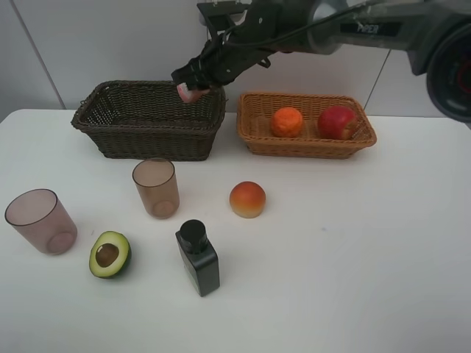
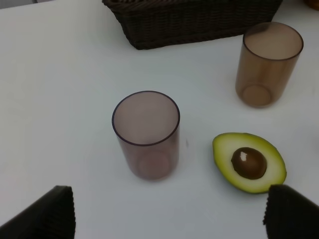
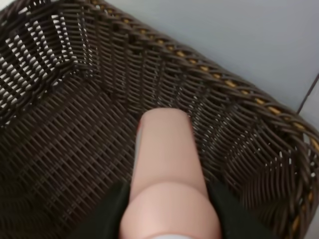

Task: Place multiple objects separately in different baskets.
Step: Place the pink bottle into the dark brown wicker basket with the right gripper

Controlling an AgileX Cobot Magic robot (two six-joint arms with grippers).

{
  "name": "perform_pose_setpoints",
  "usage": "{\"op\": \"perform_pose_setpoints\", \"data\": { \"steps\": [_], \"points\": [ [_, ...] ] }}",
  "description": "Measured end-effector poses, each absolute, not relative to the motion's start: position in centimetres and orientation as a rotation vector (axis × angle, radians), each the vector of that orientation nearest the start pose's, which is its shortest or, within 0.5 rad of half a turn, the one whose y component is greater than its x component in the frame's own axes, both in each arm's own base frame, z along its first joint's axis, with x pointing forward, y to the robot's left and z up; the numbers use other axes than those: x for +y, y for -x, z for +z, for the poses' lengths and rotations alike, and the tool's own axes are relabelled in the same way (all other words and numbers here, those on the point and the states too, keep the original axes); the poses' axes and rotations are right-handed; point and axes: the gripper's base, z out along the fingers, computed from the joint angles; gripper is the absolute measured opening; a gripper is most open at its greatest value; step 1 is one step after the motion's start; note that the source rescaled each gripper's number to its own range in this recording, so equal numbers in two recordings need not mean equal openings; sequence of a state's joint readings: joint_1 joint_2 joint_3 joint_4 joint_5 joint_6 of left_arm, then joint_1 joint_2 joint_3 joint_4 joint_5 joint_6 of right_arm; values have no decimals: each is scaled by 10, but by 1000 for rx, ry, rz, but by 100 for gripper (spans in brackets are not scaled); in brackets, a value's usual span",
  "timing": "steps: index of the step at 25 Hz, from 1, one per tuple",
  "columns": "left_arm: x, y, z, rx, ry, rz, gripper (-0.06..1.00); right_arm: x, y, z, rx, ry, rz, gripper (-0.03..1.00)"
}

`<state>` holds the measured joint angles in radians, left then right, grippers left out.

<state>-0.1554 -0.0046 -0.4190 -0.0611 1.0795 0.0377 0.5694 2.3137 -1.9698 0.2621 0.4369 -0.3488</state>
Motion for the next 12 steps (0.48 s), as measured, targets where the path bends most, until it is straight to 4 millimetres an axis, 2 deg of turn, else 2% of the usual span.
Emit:
{"op": "perform_pose_setpoints", "data": {
  "steps": [5,12],
  "points": [
    [-5,-1,253,2131,-207,-143,100,299,-449,197,2134,815,366,1],
    [-5,-1,253,2131,-207,-143,100,299,-449,196,2132,812,367,1]
  ]
}}
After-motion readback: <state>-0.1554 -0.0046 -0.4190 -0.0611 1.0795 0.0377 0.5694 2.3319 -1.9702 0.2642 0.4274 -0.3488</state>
